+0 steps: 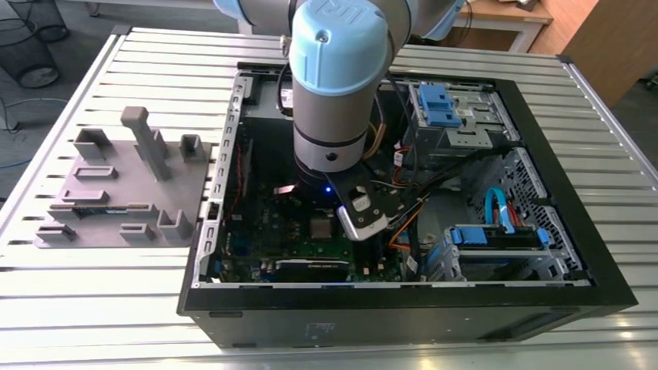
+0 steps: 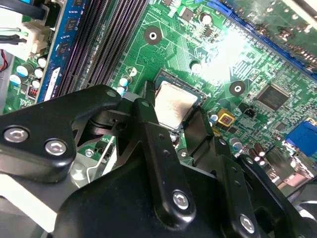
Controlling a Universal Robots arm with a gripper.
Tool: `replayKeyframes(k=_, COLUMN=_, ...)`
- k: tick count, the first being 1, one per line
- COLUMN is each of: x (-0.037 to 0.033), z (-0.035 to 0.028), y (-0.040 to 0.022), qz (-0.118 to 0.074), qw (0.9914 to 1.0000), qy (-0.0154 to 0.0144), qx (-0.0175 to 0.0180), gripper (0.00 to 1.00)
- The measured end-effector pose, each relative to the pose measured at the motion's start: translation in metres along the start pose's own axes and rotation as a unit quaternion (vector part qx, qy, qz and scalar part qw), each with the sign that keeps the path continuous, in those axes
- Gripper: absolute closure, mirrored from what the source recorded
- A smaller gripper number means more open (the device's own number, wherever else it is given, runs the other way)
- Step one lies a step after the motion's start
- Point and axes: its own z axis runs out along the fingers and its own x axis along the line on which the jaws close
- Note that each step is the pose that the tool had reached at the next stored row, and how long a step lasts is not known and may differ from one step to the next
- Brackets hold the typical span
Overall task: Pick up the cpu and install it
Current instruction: 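Place the cpu into insertion slot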
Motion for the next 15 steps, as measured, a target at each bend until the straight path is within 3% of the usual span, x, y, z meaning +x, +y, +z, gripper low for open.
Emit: replayKeyframes(k=15, x=0.0001, z=0.0004, y=-0.0001, qz=0.0, qw=1.0, qy=0.0001, qx=0.0, gripper=0.52)
